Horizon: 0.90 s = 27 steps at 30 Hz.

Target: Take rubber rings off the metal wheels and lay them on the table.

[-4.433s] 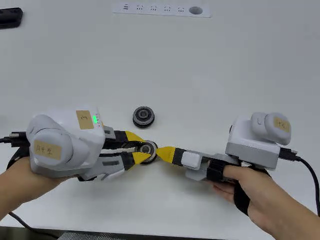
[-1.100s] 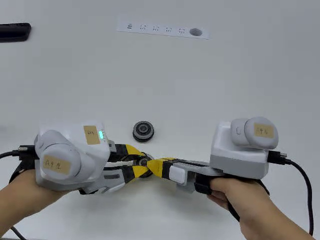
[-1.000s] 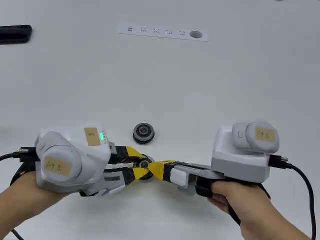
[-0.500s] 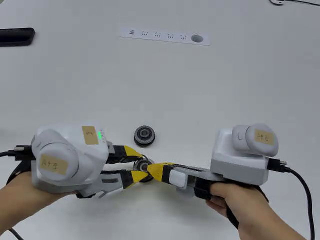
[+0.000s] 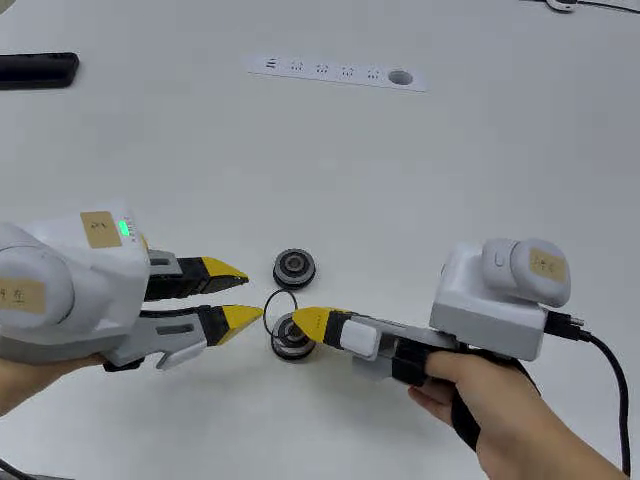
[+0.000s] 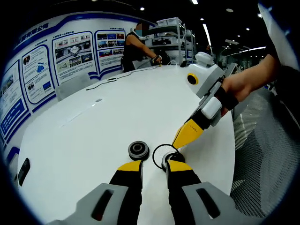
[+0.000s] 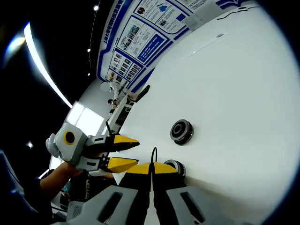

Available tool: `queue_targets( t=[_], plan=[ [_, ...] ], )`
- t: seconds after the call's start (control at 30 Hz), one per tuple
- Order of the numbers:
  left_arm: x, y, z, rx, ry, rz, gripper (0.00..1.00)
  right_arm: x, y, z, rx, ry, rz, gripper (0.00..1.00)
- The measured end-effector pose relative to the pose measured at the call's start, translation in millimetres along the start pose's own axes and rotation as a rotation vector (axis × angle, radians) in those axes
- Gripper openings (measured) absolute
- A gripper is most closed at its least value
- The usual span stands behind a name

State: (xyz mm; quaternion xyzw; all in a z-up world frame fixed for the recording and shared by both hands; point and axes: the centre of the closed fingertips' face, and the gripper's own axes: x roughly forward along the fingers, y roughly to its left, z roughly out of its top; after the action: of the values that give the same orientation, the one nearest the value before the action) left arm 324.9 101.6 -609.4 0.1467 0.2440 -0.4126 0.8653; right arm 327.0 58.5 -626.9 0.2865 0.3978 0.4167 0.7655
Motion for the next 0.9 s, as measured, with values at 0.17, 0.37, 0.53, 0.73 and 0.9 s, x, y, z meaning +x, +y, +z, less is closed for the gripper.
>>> queue_targets(
  t=[0.17,0.37,0.53,0.73,0.9],
  plan=[
    [6.9,-4.0,8.6,0.014,-0.012,-0.013,0.21,-16.4,-20.9,12.7,0.035,-0.058,-0.062,0.02],
    [18.3,-13.2,10.8,0.021,-0.011,-0.048,0.21,-38.0,-52.6,13.5,0.079,-0.087,-0.156,0.02],
    [21.6,-16.7,8.8,0.002,-0.012,-0.065,0.22,-55.1,-76.9,11.6,0.150,-0.119,-0.242,0.02],
    [23.5,-19.5,2.9,0.007,0.003,-0.076,0.21,-66.2,-89.0,11.5,0.138,-0.131,-0.296,0.02],
    [25.7,-24.3,-7.4,0.054,0.048,-0.089,0.22,-71.6,-98.6,8.2,0.064,-0.104,-0.364,0.06]
  ],
)
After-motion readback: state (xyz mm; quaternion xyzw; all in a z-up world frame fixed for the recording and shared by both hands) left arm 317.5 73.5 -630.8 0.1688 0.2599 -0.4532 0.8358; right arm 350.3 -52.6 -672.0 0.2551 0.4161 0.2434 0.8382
